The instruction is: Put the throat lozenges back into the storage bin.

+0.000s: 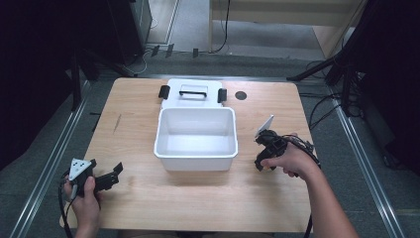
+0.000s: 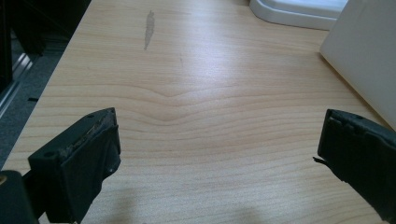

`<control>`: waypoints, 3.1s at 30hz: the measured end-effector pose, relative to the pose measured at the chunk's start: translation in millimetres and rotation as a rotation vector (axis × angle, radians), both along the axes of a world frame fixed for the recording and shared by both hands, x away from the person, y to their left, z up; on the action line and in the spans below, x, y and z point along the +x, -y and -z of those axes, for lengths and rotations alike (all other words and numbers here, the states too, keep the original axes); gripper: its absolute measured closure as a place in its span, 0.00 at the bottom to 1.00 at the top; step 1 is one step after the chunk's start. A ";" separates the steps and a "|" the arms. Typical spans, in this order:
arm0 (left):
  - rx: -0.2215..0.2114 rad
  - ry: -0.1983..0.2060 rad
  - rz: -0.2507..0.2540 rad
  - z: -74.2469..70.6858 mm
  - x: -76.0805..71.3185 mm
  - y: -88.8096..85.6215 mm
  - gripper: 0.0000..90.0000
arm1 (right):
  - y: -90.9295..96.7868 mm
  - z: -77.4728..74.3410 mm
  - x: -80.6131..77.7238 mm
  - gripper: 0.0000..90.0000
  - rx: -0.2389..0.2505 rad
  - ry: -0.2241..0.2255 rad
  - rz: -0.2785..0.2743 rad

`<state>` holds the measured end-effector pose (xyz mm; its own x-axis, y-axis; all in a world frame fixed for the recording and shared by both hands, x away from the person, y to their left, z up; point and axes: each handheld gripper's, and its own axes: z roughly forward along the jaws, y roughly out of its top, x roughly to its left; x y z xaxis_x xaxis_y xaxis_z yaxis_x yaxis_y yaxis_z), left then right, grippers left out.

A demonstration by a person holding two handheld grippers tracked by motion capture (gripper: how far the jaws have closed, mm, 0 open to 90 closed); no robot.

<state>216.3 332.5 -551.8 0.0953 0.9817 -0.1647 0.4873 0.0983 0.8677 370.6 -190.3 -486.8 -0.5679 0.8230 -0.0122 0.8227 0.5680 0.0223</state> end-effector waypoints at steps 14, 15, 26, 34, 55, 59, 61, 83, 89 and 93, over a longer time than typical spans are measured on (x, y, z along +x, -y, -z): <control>-0.006 -0.004 0.002 0.0 0.3 -0.6 0.00 | -2.7 -45.6 8.9 0.23 0.074 -0.002 -0.046; -0.006 -0.003 0.002 0.0 0.3 -0.6 0.00 | -3.2 -48.1 9.2 0.23 0.077 -0.002 -0.051; -0.009 -0.006 0.004 0.1 0.5 -0.6 0.00 | -13.7 -83.8 12.0 0.23 0.070 0.014 -0.100; -0.011 -0.007 0.005 0.1 0.7 -0.9 0.00 | -26.1 -101.7 13.1 0.23 0.064 0.008 -0.128; -0.017 -0.007 0.006 0.2 1.2 -1.3 0.00 | -65.6 -146.5 18.1 0.23 0.046 0.063 -0.187; -0.019 -0.008 0.007 0.3 1.2 -1.5 0.00 | -74.3 -151.0 19.2 0.23 0.046 0.066 -0.202; -0.019 -0.008 0.007 0.3 1.3 -1.6 0.00 | -79.5 -153.6 19.3 0.23 0.050 0.071 -0.206; -0.022 -0.016 0.012 0.2 1.6 -2.2 0.00 | -137.1 -147.5 21.7 0.23 0.076 0.077 -0.309; -0.025 -0.015 0.011 0.3 1.7 -2.3 0.00 | -151.0 -141.4 21.6 0.23 0.083 0.077 -0.338; -0.028 -0.013 0.013 0.5 1.9 -2.5 0.00 | -158.2 -135.1 21.6 0.23 0.088 0.075 -0.358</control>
